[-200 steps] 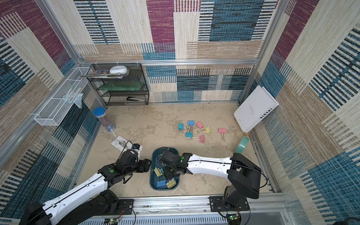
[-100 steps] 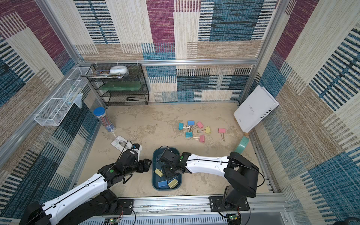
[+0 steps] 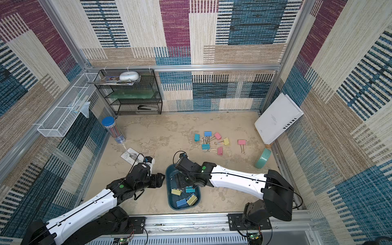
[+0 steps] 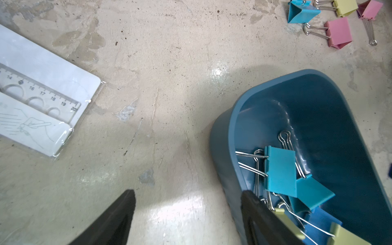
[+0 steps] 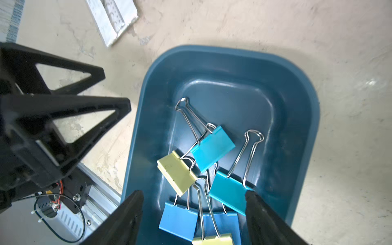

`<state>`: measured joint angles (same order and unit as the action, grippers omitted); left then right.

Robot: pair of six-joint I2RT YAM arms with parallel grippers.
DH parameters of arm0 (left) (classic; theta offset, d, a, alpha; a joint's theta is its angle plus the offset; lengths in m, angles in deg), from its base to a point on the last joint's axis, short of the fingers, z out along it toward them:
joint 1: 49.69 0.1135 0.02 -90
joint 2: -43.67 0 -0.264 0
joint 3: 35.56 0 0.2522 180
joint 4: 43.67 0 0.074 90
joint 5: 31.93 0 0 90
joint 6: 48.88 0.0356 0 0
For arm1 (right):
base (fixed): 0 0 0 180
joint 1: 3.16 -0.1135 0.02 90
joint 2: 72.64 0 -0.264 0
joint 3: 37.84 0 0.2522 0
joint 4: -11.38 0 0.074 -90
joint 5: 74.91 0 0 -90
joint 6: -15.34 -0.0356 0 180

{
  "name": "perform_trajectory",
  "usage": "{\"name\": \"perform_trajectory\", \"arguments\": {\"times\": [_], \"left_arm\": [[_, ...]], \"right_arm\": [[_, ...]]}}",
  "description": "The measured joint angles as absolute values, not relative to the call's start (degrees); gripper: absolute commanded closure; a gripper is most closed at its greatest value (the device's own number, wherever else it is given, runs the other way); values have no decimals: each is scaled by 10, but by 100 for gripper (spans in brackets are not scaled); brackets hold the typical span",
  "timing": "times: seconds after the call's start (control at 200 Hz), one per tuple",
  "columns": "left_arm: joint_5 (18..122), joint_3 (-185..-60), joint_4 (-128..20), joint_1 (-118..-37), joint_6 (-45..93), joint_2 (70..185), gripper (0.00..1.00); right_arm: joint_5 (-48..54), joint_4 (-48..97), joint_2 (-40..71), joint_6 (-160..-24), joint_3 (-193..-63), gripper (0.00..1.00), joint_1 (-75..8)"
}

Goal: Put the binder clips in the storage box
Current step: Place the binder clip in the storage box, then adjust the binder clip at the center of the board.

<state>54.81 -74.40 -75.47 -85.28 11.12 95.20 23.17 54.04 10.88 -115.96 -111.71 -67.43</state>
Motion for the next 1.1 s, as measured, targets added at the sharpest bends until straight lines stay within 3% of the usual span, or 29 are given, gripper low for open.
{"name": "perform_trajectory", "arguments": {"times": [0.14,0.416,0.636,0.776,0.876,0.937,1.097], "left_arm": [[548,-744,-755,-853,111,952,18],[548,-740,-755,-853,111,949,18],[548,-738,-754,-853,113,944,18],[548,-738,-754,-853,113,944,18],[549,-738,-754,-853,113,944,18],[550,-738,-754,-853,113,944,18],[550,-737,-754,-853,113,944,18]], "right_arm": [[254,572,74,-1157,-1122,20,-591],[251,566,-3,-1090,-1055,18,-277],[231,499,81,-970,-1045,18,-226],[212,449,127,-937,-1043,28,-191],[204,429,158,-932,-1055,62,-172],[191,420,179,-931,-1068,75,-162],[172,410,247,-924,-1121,81,-147]]}}
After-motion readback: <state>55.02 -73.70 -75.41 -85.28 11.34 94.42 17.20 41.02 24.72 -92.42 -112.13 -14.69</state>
